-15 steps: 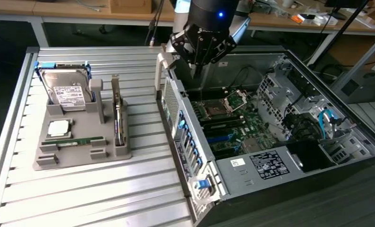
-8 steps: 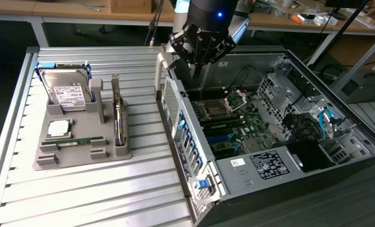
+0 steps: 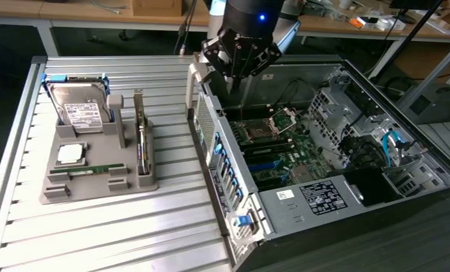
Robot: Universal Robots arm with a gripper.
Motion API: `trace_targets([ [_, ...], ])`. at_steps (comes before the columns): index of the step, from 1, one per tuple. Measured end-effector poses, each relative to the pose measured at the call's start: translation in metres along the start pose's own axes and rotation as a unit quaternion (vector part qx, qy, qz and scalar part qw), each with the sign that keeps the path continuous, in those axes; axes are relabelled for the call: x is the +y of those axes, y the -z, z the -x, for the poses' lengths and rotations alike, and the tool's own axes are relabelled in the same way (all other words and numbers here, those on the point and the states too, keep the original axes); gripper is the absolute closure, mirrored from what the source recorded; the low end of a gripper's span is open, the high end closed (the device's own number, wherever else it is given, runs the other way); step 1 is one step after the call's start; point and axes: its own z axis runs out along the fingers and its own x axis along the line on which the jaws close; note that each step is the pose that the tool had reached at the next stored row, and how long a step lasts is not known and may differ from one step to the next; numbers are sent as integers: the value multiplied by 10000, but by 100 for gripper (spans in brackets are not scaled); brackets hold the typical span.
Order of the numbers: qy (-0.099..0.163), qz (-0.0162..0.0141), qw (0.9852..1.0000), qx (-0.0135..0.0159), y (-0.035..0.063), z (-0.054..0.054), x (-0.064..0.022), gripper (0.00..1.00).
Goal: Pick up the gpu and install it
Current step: 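Reach for the gpu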
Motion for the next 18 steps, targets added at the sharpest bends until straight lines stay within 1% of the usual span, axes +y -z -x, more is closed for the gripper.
trace_targets([
  [8, 0, 0, 10000, 0, 1, -26, -2, 89],
  [18, 0, 0, 10000, 0, 3, -98, -7, 89],
])
